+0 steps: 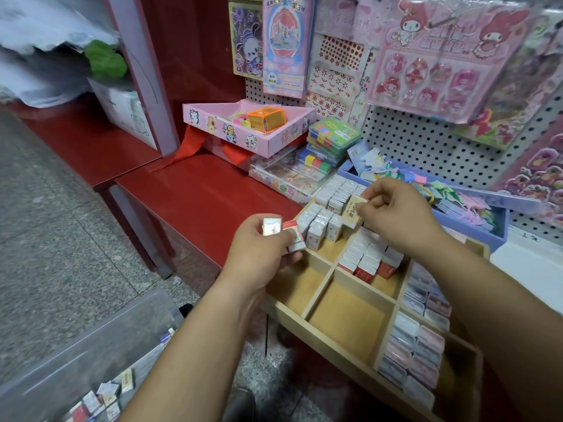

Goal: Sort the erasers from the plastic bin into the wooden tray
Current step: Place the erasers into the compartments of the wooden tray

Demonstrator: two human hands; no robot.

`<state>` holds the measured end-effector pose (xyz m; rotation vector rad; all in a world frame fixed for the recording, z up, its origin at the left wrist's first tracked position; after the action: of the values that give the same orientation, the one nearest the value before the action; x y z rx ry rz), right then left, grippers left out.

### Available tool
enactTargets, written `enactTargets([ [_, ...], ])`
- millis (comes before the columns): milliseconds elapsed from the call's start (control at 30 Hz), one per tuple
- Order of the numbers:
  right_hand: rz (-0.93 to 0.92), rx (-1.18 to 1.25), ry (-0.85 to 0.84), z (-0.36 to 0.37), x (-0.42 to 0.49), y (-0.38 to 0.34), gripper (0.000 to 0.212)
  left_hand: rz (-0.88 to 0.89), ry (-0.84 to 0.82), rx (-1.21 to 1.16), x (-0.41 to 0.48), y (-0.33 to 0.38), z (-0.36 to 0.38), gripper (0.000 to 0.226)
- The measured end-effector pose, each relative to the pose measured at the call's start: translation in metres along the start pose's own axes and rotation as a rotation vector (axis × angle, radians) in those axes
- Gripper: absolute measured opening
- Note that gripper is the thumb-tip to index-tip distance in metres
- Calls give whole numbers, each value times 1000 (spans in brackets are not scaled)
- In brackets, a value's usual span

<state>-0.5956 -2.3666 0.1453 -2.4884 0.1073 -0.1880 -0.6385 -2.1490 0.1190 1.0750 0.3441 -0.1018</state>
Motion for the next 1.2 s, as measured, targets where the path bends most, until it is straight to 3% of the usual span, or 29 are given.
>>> enactTargets([
  [167,99,32,126,-31,-3,21,8,-92,-57,-69,-5,-1,12,18],
  [300,130,-9,92,-47,-13,41,7,-194,-93,-121,-8,-4,22,30],
  [500,127,-57,43,-36,-20,54,11,-184,-183,-43,-12,-11,31,34],
  [633,70,-251,83,-15,-17,55,14,-186,-226,-55,-13,-15,32,33],
  [867,174,-303,19,-16,-12,50,19,-204,-243,-122,-13,-15,31,29],
  [967,71,-294,96,-22,-24,34,14,-201,-253,-120,-11,-17,33,33],
  [1033,-23,-122,31,-22,-34,15,11,-200,-279,-121,-12,-18,35,35],
  [1100,-84,29,-169,-17,-42,-2,6,-193,-315,-125,-13,-19,37,36],
  [1200,-148,66,-306,-10,-47,-10,6,-175,-351,-132,-15,-20,38,34],
])
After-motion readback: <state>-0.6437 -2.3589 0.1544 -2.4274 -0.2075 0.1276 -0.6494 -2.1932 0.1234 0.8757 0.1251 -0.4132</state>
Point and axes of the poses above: each hand's wrist, its own x-axis towards the middle knuckle, its own z-axis out of the palm, y = z × x, the point moved 1 cm from there along x, towards the middle knuckle, and after that the axes turned 11 degrees about -x, right-handed, at the moved point
